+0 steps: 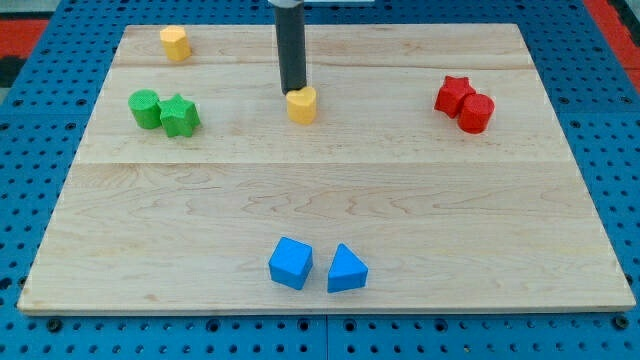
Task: Move the green blocks at the center of the board
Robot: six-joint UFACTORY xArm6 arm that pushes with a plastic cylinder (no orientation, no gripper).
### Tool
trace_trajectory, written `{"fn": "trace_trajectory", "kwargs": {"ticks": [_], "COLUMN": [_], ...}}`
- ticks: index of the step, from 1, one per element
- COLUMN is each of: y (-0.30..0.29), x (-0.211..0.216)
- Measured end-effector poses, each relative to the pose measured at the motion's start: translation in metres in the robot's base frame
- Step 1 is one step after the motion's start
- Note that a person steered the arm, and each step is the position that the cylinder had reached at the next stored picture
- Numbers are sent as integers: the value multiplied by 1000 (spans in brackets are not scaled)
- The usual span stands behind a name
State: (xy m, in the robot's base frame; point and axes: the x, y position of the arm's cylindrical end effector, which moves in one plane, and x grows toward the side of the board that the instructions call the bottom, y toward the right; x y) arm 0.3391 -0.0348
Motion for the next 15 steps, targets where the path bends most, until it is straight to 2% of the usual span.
{"fn": "trace_trajectory", "kwargs": {"ticks": [2,5,7,8,9,10,11,12,13,14,15], "y": [-11,-209,-268,-269,-224,-160,-141,-215,-256,-268,-209], "x": [51,55,55,18,-1,5,7,-20,-26,13,50]}}
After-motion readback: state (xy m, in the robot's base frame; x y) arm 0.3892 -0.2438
